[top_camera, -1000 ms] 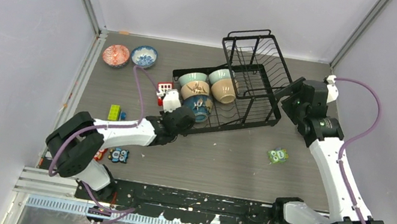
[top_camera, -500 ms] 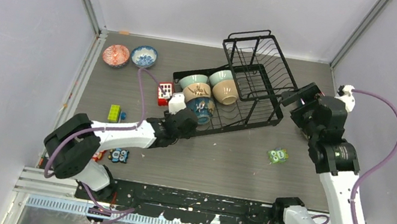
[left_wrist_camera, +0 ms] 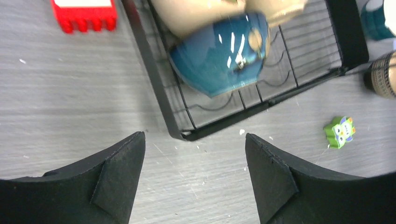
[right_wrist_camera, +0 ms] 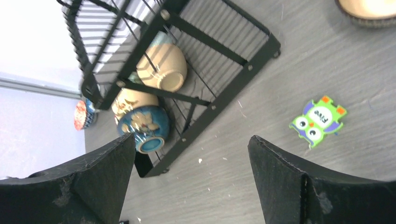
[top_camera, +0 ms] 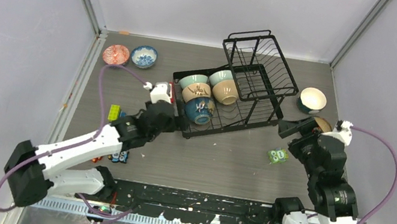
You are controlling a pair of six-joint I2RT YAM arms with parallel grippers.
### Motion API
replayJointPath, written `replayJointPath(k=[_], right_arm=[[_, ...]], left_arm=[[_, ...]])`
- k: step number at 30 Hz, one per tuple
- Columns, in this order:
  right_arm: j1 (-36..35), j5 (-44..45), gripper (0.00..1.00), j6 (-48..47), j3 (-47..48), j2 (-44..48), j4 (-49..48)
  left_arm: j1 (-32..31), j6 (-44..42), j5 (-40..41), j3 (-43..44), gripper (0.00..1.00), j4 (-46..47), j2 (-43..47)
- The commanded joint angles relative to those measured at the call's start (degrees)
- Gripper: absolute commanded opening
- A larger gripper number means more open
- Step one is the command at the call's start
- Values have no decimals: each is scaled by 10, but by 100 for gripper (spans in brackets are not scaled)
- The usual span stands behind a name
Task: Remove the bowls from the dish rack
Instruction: Adjust the dish rack at the center of the board.
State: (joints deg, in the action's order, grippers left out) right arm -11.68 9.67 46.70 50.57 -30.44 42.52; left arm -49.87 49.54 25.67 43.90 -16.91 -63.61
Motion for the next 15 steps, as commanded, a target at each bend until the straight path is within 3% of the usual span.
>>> replayJointPath(k=[1, 6, 15], right_arm=[[-8, -31, 93, 32, -63, 34, -3], [-15, -64, 91, 44, -114, 41, -31], [-41, -83, 90, 56, -169, 45, -59]], left_arm=[[96, -82, -61, 10, 80, 1, 39], [216, -103, -146, 52, 78, 19, -17], [309, -118, -212, 162, 73, 59, -204]])
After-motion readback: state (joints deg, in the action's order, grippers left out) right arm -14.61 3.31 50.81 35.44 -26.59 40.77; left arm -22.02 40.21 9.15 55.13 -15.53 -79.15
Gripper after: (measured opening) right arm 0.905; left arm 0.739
